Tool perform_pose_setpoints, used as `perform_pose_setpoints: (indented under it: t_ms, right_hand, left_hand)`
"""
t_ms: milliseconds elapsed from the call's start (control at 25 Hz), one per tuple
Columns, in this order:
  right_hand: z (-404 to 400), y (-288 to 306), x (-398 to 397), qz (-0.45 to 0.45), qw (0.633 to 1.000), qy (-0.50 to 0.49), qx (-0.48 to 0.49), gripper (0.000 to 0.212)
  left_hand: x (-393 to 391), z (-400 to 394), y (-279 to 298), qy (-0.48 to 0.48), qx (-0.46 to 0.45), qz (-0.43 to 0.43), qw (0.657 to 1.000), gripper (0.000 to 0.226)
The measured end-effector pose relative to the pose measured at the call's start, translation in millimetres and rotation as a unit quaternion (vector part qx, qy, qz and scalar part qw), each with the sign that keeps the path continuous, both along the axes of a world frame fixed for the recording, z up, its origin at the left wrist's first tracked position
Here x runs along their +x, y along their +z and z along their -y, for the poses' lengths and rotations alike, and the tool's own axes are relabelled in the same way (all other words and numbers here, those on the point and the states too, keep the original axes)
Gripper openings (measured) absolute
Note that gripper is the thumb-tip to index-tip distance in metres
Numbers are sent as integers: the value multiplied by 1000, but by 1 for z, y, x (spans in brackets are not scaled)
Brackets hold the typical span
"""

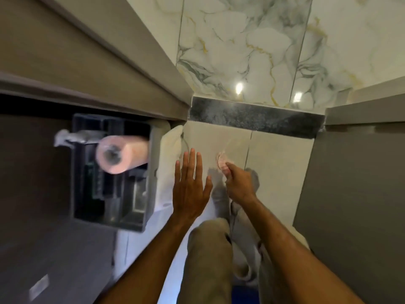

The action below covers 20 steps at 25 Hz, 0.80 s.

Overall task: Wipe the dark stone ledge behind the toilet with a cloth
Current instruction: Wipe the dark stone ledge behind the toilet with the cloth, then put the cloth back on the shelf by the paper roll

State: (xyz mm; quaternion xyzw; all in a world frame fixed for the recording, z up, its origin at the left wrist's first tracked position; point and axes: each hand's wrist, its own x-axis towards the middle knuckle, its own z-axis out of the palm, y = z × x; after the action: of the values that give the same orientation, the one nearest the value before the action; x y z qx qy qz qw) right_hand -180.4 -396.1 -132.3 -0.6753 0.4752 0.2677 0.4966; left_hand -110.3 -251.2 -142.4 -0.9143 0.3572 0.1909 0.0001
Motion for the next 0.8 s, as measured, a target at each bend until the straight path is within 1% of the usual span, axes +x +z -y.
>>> perform_pose_setpoints:
  t_ms: [80,160,240,320,400,440,520,600,640,720,800]
  right_hand:
    - [-9,66,20,29,999,-24,8,39]
    - [-27,119,43,59,998,-24,17,40]
    - [-56,148,67,95,994,13,45,39]
    - [-95,152,91,105,989,66,82,38]
    - [-135,139,111,96,985,101,99,34]
    - [-160,128,120,87,986,105,98,32]
    - [-211,96,132,51,991,85,84,30]
    - [-257,55,138,27,998,38,35,32]
    - [-278,34,139,24,999,31,-2,34]
    - [-311,-3,141,32,994,58,-86,52]
    - [-341,-38,136,41,989,87,-117,70]
  left_hand:
    - [-1,-22,54,10,7,-1,1000,71]
    - [8,-55,93,25,7,6,1000,68]
    - [27,-97,111,38,-4,28,999,64]
    - [55,-141,111,76,-17,53,996,61]
    - [87,-176,104,120,-16,60,991,59]
    - [102,-193,96,118,-9,72,990,58]
    - [131,-226,70,74,-15,93,993,60]
    - [157,-238,44,33,-33,72,996,72]
    - [166,-240,31,10,-34,68,997,79]
    - [175,-237,10,-32,-25,73,996,85]
    - [175,-237,-13,-77,-34,67,994,82]
